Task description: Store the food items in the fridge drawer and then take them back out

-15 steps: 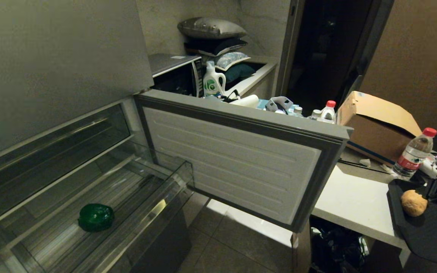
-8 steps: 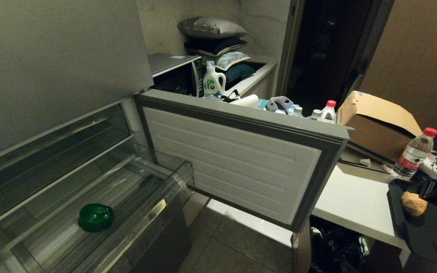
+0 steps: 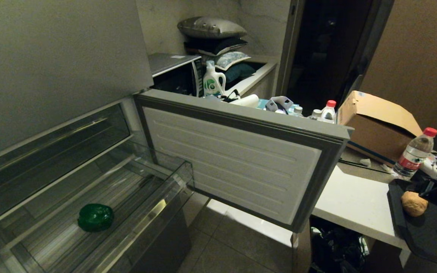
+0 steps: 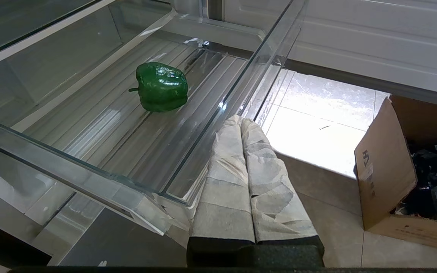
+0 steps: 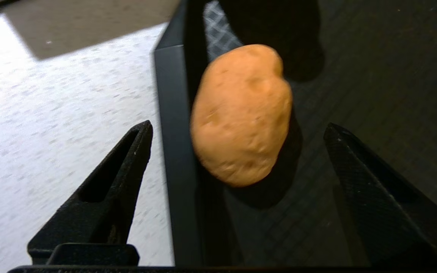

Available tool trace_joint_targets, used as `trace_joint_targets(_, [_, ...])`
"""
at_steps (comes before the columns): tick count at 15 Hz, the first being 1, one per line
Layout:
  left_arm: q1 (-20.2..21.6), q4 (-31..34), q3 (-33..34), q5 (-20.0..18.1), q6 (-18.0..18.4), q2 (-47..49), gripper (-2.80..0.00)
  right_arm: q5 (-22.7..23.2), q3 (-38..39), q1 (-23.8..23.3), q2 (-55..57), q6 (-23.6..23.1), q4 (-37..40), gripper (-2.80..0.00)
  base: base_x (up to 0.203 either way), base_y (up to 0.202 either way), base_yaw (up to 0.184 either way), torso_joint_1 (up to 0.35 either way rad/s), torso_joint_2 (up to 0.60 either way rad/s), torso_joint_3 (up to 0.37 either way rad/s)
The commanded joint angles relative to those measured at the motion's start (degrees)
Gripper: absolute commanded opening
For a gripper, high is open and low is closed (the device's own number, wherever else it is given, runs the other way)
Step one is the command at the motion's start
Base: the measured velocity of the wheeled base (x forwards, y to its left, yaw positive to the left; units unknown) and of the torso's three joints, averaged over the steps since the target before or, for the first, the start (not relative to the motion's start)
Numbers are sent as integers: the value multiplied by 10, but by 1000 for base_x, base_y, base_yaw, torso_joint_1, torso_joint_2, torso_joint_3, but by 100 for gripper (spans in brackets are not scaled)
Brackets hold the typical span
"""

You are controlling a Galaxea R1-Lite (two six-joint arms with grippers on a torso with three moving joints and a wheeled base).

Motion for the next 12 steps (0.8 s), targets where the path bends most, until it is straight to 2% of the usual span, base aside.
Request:
trace_joint_targets(1, [0,0,0,0,0,1,-280,1,-8,-1,24,0,-2,0,0,0,0,0,0,0])
trace_joint_targets(8, [0,0,0,0,0,1,-280,18,-37,0,57,-1,-2,0,0,0,0,0,0,0])
trace_joint_targets(10, [0,0,0,0,0,1,-280,22,-44,-1,68,-28,-3,0,0,0,0,0,0,0])
trace_joint_targets(12, [0,0,0,0,0,1,-280,22,-52,0,81,-34,-3,0,0,0,0,0,0,0])
